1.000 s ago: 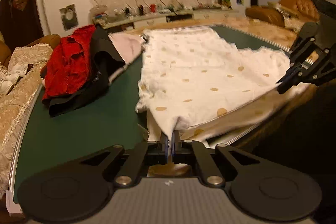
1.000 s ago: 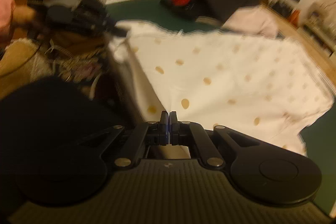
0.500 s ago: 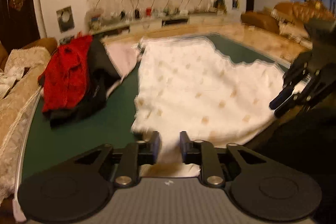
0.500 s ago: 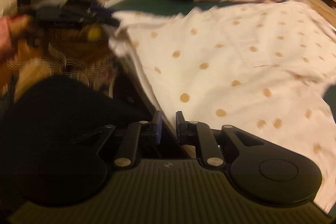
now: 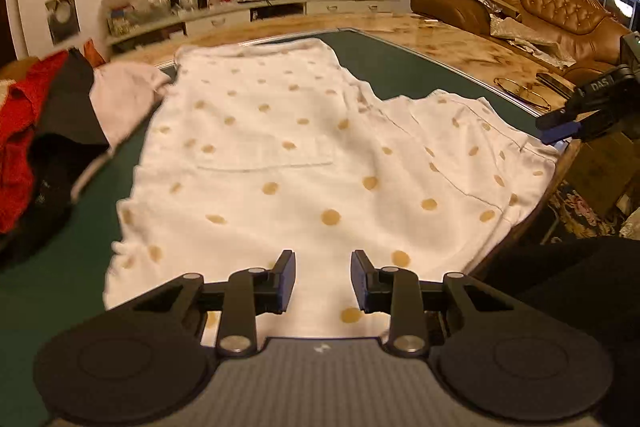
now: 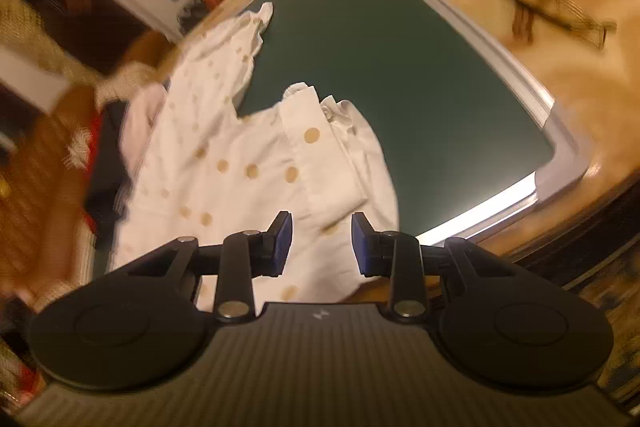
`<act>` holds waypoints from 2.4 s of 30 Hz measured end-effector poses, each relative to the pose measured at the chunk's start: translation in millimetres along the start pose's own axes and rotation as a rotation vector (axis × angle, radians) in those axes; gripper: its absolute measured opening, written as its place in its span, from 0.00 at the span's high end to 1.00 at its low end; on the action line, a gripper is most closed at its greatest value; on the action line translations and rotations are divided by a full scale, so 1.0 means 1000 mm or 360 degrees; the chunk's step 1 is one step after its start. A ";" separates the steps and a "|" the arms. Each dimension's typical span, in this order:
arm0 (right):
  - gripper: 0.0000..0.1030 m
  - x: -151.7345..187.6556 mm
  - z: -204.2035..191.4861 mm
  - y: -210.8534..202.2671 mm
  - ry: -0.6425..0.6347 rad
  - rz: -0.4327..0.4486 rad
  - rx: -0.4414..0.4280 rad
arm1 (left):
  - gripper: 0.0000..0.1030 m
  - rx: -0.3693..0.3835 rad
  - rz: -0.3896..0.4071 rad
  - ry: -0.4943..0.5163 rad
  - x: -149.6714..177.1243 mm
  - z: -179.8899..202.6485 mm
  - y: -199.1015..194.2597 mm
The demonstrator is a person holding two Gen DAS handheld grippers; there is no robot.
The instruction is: Fold clothes
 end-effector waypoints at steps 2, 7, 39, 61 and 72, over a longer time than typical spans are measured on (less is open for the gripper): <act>0.63 -0.001 0.006 0.008 0.0101 -0.0007 0.0005 | 0.66 -0.0015 -0.0023 -0.0017 0.006 -0.002 0.003; 0.63 -0.007 0.035 0.016 0.0266 0.0124 0.0080 | 0.66 -0.0018 -0.0038 -0.0075 0.022 -0.008 -0.003; 0.98 -0.013 0.012 -0.005 0.0488 0.0135 -0.0085 | 0.66 -0.0023 0.0004 -0.0139 0.022 -0.013 -0.007; 0.98 0.033 0.040 -0.019 0.0312 0.0082 0.0269 | 0.66 -0.0030 -0.0028 -0.0121 0.034 -0.019 -0.022; 0.98 0.036 0.036 -0.029 0.0327 0.0097 0.0268 | 0.66 -0.0018 -0.0035 -0.0119 0.036 -0.022 -0.023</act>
Point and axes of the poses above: each gripper's, at about its wrist camera, not at the fingertips, and y roughly the way its jaws point, z to its right, x to its underside, the point moved 7 cm from there along y, roughly the way its jaws point, and after that the axes turned 9 degrees about x, right-handed, at the moved point
